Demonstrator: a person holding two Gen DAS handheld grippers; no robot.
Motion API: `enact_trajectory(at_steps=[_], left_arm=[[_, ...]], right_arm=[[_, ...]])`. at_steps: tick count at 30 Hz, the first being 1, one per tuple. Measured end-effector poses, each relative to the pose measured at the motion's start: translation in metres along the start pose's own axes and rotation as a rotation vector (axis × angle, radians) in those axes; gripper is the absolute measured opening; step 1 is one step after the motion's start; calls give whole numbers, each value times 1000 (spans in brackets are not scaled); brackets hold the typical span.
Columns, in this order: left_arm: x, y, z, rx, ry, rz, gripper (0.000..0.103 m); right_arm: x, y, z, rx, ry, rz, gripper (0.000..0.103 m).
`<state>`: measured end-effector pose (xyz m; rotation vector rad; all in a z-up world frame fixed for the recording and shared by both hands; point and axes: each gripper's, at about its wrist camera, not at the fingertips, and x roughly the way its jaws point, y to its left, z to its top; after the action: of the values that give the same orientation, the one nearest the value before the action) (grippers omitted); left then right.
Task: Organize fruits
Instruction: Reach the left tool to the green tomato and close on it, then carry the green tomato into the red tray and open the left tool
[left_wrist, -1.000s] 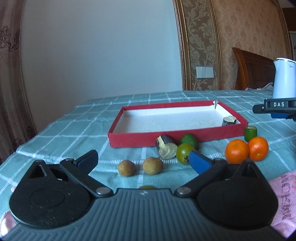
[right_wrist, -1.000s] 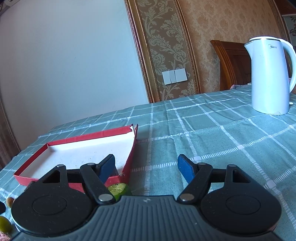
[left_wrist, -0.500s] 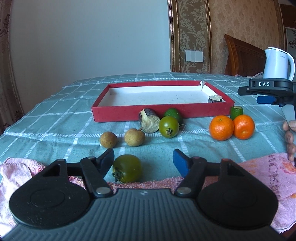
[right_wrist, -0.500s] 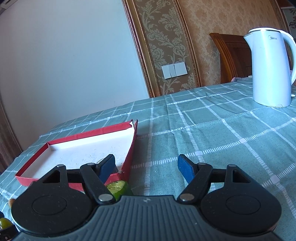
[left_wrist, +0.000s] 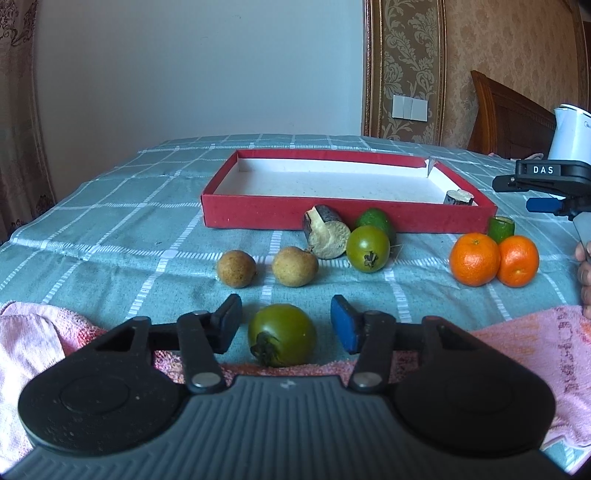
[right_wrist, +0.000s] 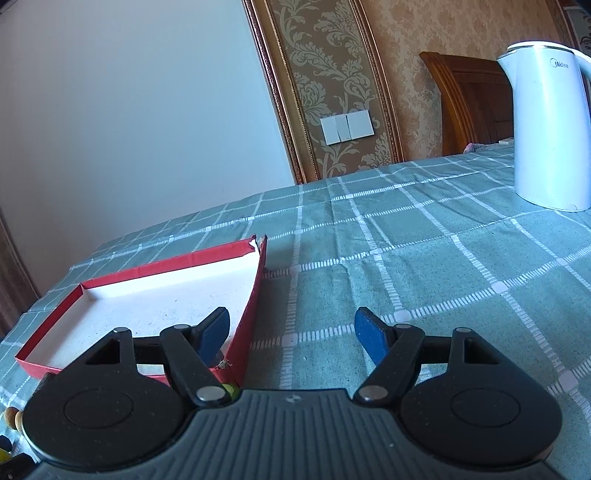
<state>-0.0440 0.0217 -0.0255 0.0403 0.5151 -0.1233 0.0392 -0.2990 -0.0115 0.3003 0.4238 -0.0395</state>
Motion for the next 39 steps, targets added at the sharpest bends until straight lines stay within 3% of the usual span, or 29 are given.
enact_trajectory(at_steps=[2, 6, 20, 28, 33, 37, 39], left_arm=[[-1, -1, 1, 3, 1, -3, 35], [-4, 0, -1, -7, -5, 1, 32], [-8, 0, 5, -5, -35, 6, 31], [16, -5, 57, 54, -117, 43, 31], [54, 2, 101, 27, -128, 46, 31], [82, 8, 118, -1, -135, 70, 32], [92, 12, 119, -13, -156, 75, 40]], right_arm=[[1, -2, 0, 14, 6, 2, 74], [1, -4, 1, 31, 10, 6, 75], [1, -4, 0, 33, 10, 7, 75], [1, -4, 1, 32, 13, 8, 75], [2, -5, 0, 40, 18, 9, 75], [3, -6, 0, 46, 22, 13, 75], [3, -6, 0, 46, 24, 14, 75]])
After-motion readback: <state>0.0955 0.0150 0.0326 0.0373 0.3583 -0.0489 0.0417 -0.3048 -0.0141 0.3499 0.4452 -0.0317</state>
